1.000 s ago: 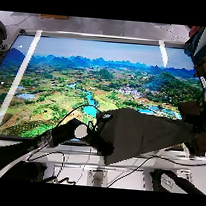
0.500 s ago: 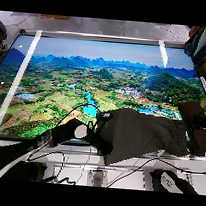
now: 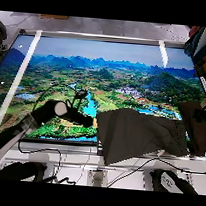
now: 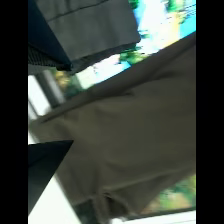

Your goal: Fold the clothes and pants, and hang the long-sleeved shirts on hangers.

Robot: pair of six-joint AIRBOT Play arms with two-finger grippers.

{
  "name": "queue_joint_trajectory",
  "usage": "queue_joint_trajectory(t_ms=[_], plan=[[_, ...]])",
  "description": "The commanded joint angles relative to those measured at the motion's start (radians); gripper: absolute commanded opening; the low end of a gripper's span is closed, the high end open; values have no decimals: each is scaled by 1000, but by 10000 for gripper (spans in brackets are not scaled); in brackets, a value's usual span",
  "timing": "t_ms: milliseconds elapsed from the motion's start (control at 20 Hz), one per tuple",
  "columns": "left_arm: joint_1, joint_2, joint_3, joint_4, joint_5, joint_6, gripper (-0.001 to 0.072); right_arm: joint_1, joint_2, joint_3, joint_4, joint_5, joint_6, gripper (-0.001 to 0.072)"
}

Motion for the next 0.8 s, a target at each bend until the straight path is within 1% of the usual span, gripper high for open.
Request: queue_joint_trajectory(t_ms=[0, 50, 100, 150, 500, 600, 700, 750], plan=[[114, -39, -20, -242, -85, 261, 336, 0, -6, 0, 16, -87, -18, 473], [100, -58, -30, -336, -84, 358, 460, 0, -10, 0, 24, -92, -18, 472], [82, -81, -32, -381, -79, 403, 672, 0, -10, 0, 29, -93, -18, 472], [61, -108, -32, -394, -65, 403, 720, 0, -10, 0, 31, -94, -18, 472], [-82, -252, -31, -396, -17, 403, 720, 0, -10, 0, 53, -95, -18, 472], [-109, -260, -31, -426, 28, 403, 720, 0, -10, 0, 66, -95, -18, 472], [-133, -260, -31, -467, 101, 402, 710, 0, -10, 0, 77, -96, -18, 472], [-143, -262, -31, -477, 131, 389, 709, 0, -10, 0, 78, -97, -18, 471]])
